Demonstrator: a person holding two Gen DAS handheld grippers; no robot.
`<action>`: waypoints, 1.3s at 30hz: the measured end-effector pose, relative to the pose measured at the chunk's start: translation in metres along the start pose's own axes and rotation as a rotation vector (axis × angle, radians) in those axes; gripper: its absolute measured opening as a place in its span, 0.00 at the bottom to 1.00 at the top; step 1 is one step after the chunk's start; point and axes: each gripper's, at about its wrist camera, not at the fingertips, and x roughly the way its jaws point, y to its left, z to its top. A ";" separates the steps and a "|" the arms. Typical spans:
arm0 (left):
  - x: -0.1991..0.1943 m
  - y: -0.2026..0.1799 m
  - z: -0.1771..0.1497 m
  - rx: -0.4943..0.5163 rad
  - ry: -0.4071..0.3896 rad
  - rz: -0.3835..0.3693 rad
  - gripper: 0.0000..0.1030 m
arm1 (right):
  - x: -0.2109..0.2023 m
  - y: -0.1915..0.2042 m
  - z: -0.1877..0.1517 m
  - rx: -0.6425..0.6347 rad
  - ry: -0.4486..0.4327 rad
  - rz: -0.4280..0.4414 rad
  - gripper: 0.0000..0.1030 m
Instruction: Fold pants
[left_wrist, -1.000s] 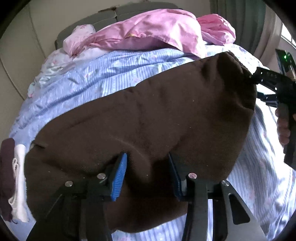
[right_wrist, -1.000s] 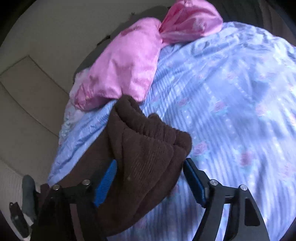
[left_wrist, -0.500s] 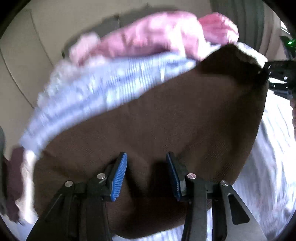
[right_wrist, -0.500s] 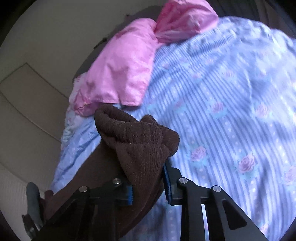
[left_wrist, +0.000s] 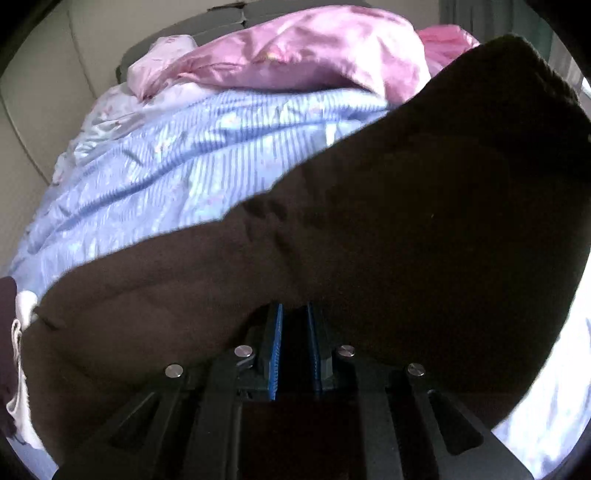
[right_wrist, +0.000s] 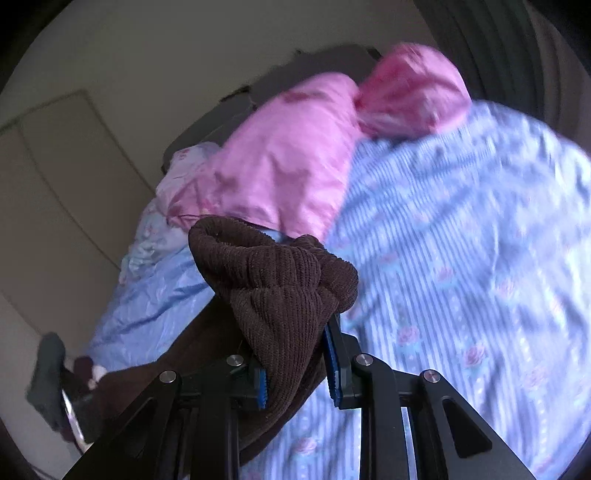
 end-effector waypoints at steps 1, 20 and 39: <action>-0.015 0.006 0.000 -0.019 -0.030 -0.016 0.15 | -0.007 0.010 0.001 -0.029 -0.015 -0.016 0.24; -0.166 0.214 -0.125 -0.293 -0.153 0.077 0.17 | -0.044 0.304 -0.071 -0.662 -0.163 -0.129 0.23; -0.151 0.277 -0.189 -0.424 -0.117 0.117 0.41 | 0.020 0.371 -0.255 -0.876 -0.028 -0.006 0.28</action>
